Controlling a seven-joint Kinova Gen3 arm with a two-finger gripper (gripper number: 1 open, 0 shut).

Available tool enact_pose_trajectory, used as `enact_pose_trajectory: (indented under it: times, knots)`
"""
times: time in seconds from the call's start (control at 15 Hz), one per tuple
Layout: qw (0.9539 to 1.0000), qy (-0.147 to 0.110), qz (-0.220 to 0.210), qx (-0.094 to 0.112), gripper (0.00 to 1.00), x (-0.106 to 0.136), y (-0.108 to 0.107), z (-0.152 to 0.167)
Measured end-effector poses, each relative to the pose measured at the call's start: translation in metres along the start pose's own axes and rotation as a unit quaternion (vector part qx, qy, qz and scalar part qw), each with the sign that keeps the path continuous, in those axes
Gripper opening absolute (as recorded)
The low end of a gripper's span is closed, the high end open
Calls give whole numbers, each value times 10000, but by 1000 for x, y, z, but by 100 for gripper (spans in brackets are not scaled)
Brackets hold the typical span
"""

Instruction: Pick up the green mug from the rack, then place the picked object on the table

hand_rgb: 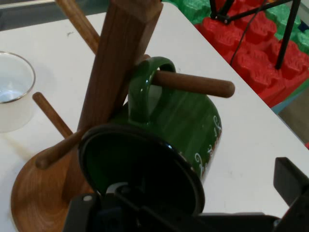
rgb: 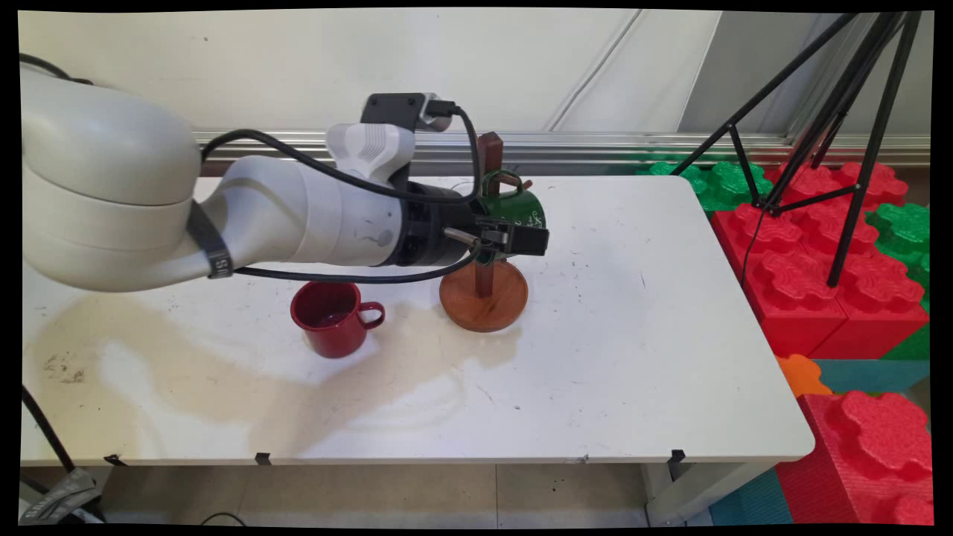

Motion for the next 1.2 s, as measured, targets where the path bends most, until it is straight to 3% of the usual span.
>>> enact_pose_trajectory:
  times: [0.53,0.6,1.2]
  knots:
    - [9999,-83,83,-22,100,3,6,16]
    - [9999,-107,96,0,0,3,6,16]
    - [9991,-250,302,170,0,-1,4,7]
